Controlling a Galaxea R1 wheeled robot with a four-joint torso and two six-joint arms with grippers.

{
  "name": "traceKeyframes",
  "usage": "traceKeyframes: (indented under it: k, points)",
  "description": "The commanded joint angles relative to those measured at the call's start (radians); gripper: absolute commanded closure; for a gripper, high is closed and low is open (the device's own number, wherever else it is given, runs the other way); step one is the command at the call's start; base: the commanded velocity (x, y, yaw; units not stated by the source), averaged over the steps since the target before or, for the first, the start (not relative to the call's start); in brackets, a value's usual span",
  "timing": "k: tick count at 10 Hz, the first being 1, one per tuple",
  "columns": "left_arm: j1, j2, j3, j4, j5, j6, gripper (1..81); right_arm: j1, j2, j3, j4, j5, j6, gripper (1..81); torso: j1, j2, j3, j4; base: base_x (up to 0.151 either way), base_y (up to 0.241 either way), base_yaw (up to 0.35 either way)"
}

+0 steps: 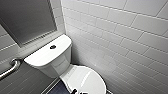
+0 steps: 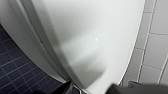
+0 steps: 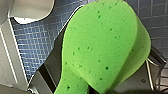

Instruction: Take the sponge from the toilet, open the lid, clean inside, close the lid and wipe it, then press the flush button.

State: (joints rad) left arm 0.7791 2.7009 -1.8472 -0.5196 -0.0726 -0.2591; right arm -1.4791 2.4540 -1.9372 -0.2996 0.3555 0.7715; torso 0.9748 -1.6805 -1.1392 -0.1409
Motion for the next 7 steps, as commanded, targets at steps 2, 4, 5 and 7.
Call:
traceKeyframes:
  k: [2,4,5,7]
  points:
    - [-0.139,0.027,0.01,0.041,-0.027,0.017,1.0,0.004,-0.051,0.028,-0.023,-0.044,-0.001,81.1,0.0,0.0,0.0,0.0,0.0,0.0,0.0]
    - [-0.137,0.047,-0.032,0.047,-0.027,0.017,1.0,0.007,-0.057,0.044,-0.023,-0.046,-0.001,81.1,0.0,0.0,0.0,0.0,0.0,0.0,0.0]
    - [-0.136,0.054,-0.047,0.062,-0.027,0.017,1.0,0.007,-0.059,0.049,-0.023,-0.046,-0.001,81.1,0.0,0.0,0.0,0.0,0.0,0.0,0.0]
    - [-0.134,0.051,-0.05,0.066,-0.029,0.017,1.0,0.007,-0.059,0.051,-0.024,-0.046,-0.001,81.1,0.0,0.0,0.0,0.0,0.0,0.0,0.0]
